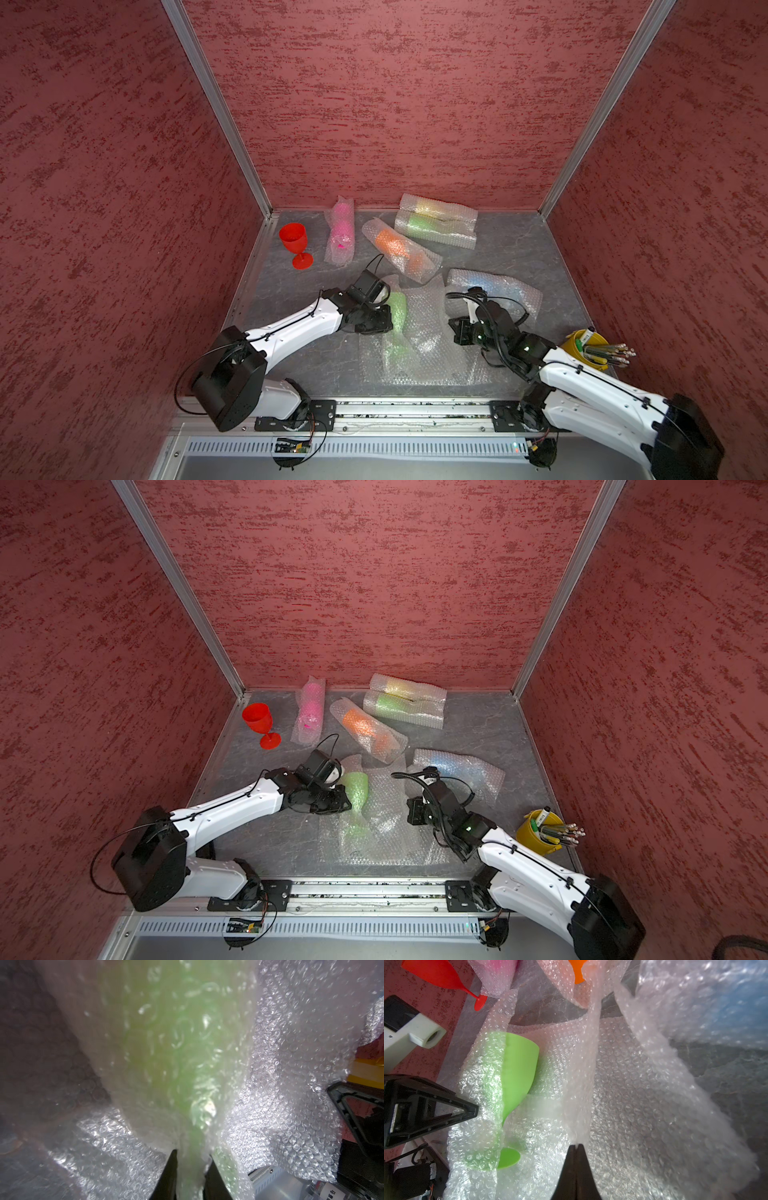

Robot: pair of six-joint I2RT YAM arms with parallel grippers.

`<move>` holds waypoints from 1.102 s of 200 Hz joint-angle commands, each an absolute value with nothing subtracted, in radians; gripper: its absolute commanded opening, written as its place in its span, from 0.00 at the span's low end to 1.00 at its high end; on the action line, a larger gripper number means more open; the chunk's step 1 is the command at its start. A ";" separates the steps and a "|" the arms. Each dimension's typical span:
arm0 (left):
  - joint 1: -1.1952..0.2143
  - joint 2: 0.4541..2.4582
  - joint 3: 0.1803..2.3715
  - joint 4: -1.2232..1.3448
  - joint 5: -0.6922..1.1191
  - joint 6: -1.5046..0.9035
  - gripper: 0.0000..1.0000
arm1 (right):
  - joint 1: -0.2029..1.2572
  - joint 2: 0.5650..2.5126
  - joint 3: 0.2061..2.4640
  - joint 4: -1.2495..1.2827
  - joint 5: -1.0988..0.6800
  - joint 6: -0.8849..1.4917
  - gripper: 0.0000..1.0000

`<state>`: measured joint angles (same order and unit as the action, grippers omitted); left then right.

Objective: Unpack wine glasses from bubble wrap
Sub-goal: Unwrap the bubble wrap.

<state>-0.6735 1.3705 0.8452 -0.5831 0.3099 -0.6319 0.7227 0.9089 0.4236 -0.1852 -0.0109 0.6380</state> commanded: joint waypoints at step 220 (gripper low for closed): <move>-0.724 1.333 0.850 -0.554 0.284 -0.646 0.08 | 0.719 0.763 0.462 -0.384 0.218 0.714 0.00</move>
